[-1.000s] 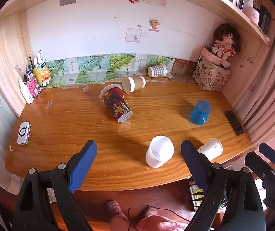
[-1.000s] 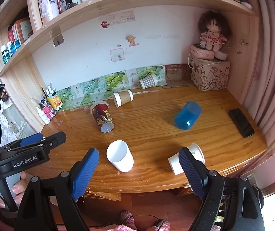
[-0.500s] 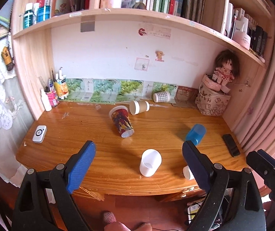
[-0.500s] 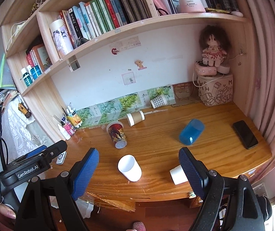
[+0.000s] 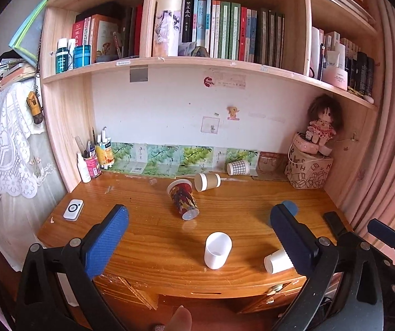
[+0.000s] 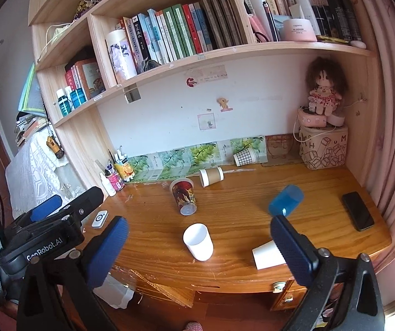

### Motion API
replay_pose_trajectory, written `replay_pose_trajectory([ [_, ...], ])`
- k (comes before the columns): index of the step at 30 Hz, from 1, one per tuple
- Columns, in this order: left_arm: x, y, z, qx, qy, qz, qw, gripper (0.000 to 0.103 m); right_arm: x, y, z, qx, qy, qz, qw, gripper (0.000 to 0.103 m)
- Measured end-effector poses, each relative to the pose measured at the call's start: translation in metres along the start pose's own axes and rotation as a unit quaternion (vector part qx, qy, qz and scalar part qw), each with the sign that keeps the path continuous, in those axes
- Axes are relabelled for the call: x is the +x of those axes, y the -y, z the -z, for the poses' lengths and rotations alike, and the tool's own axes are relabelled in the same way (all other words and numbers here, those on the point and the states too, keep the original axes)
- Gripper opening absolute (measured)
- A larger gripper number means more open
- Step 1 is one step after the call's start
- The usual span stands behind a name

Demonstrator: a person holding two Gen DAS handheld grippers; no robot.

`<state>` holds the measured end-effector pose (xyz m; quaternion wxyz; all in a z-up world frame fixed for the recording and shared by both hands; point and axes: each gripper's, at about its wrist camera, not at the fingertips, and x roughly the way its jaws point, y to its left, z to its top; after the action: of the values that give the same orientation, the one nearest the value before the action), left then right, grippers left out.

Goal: Flip cup upright

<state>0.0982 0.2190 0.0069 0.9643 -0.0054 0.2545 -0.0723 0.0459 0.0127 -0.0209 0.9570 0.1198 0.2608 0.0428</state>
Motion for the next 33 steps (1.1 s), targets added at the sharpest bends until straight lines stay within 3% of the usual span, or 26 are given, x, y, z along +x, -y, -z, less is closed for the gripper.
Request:
replay_pose_trajectory([
  [8, -0.018, 0.0, -0.003, -0.003, 0.054, -0.026, 0.9982, 0.103, -0.007, -0.002, -0.003, -0.01, 0.02, 0.006, 1.0, 0.103],
  [13, -0.026, 0.0, -0.005, -0.006, 0.084, -0.034, 0.9959, 0.103, -0.017, -0.002, -0.005, -0.018, 0.056, 0.011, 0.998, 0.103],
  [18, -0.029, 0.002, -0.006, -0.001, 0.093, -0.029, 0.9953, 0.103, -0.024, -0.005, -0.008, -0.03, 0.083, 0.01, 0.996, 0.103],
  [33, -0.035, 0.006, -0.004, 0.004, 0.097, -0.025, 0.995, 0.103, -0.025, -0.002, -0.006, -0.021, 0.083, 0.009, 0.996, 0.103],
])
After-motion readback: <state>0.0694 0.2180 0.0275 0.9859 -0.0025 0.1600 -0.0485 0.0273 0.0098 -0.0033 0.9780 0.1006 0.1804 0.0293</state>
